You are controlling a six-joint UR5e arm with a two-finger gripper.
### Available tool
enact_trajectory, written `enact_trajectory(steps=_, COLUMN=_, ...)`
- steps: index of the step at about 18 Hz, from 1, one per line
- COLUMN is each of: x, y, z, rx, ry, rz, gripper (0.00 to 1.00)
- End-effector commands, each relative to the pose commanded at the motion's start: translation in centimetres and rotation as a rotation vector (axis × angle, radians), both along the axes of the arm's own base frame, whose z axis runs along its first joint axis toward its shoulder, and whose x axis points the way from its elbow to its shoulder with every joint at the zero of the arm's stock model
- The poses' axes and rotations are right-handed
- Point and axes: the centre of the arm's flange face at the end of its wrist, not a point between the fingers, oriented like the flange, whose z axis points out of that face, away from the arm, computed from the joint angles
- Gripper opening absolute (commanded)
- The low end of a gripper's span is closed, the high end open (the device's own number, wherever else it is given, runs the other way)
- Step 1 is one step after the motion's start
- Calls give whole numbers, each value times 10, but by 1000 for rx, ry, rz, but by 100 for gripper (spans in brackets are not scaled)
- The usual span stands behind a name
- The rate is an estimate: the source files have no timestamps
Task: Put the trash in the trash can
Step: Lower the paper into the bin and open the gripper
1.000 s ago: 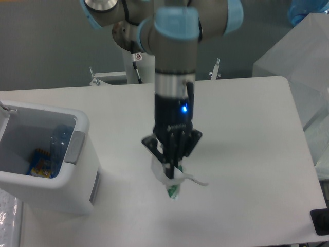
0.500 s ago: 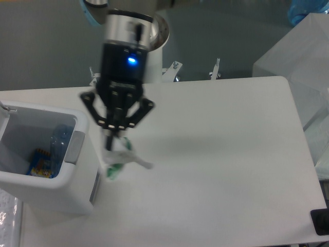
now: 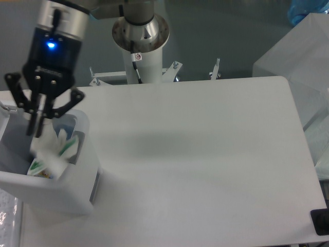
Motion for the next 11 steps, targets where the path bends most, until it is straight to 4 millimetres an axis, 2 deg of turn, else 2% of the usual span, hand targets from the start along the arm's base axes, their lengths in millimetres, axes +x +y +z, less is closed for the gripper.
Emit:
enact_trajectory(steps=2, x=8, y=1, z=-13, rx=-20, ry=-9, rz=-16, gripper=37)
enact_trajectory(steps=3, x=8, y=2, z=-14, rx=-23, ry=-8, rz=-18, gripper=49)
enact_trajectory(steps=6, x=8, y=0, z=-10, rx=-16, ry=-3, rz=-17, gripper=67)
enact_trajectory(steps=9, x=6, y=0, z=-13, rx=-21, ry=-9, rz=-12, gripper=68)
enact_trajectory(steps=11, x=1, y=0, z=-14, rx=-22, ry=-7, rz=-7, gripper=73)
